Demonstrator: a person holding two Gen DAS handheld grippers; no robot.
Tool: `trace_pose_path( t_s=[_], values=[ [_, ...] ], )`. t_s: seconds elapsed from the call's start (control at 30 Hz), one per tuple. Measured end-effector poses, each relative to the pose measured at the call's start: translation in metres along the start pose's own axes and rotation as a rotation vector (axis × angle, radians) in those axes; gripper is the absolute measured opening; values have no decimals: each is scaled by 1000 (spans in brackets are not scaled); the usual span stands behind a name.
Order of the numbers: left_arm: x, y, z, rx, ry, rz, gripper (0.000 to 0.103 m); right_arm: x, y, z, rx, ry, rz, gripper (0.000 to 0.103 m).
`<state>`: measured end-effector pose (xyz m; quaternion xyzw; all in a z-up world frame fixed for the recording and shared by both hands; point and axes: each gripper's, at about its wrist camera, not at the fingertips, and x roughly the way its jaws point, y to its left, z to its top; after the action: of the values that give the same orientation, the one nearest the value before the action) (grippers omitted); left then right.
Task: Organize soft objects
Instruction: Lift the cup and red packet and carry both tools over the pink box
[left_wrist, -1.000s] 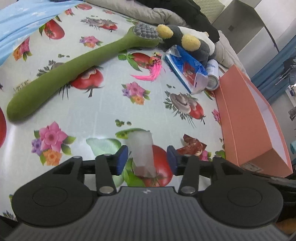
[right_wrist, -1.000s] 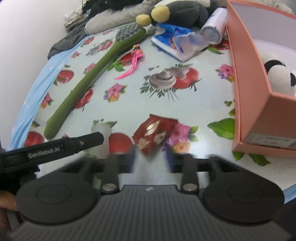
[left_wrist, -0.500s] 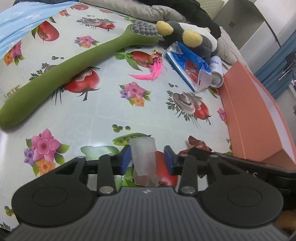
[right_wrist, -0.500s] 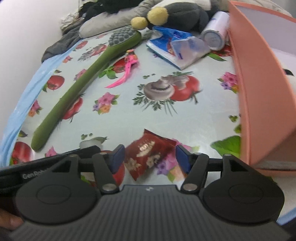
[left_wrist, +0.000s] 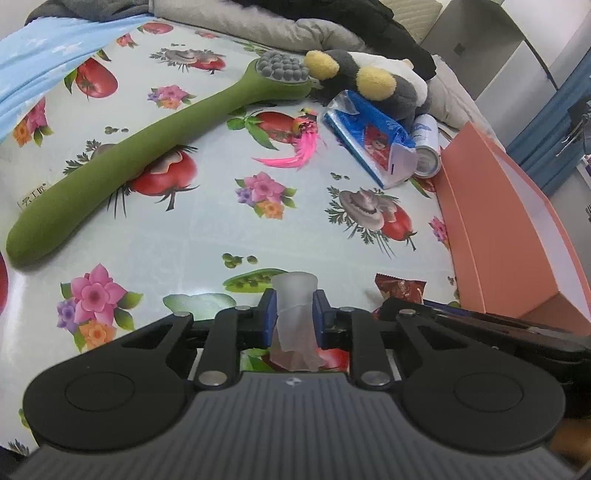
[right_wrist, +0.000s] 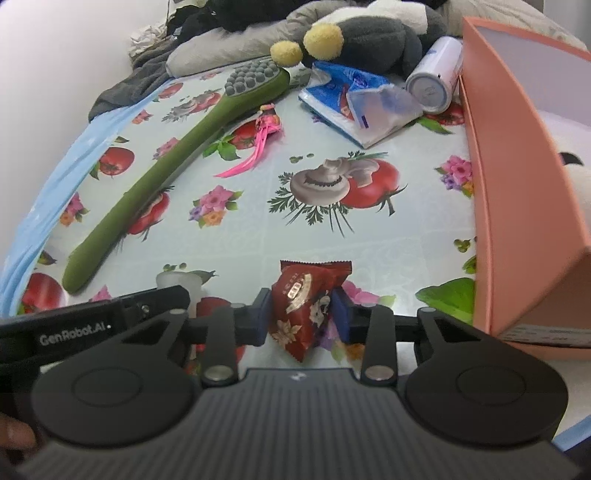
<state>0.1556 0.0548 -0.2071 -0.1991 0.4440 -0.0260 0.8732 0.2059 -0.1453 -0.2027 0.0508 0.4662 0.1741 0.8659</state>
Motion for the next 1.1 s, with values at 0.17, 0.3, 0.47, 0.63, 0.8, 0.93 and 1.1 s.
trace_pose_path(
  t_s=[0.17, 0.3, 0.47, 0.63, 0.8, 0.93, 1.1],
  values=[
    [-10, -8, 0, 0, -2, -8, 24, -16, -3, 3, -12, -17, 4, 38],
    [-22, -16, 4, 11, -26, -4, 23, -31, -3, 8, -20, -40, 6, 38],
    [-45, -28, 14, 32, -66, -4, 24, -55, -2, 18, -28, -84, 17, 38],
    [-73, -42, 28, 51, -116, -10, 24, -83, 3, 29, -45, -134, 34, 38],
    [-101, -57, 42, 84, -167, -21, 24, -113, 9, 40, -60, -199, 46, 38],
    [-124, -70, 50, 111, -213, -33, 24, -136, 11, 46, -63, -248, 58, 38],
    [-148, -87, 51, 143, -264, -53, 24, -163, 13, 50, -84, -305, 59, 38]
  ],
)
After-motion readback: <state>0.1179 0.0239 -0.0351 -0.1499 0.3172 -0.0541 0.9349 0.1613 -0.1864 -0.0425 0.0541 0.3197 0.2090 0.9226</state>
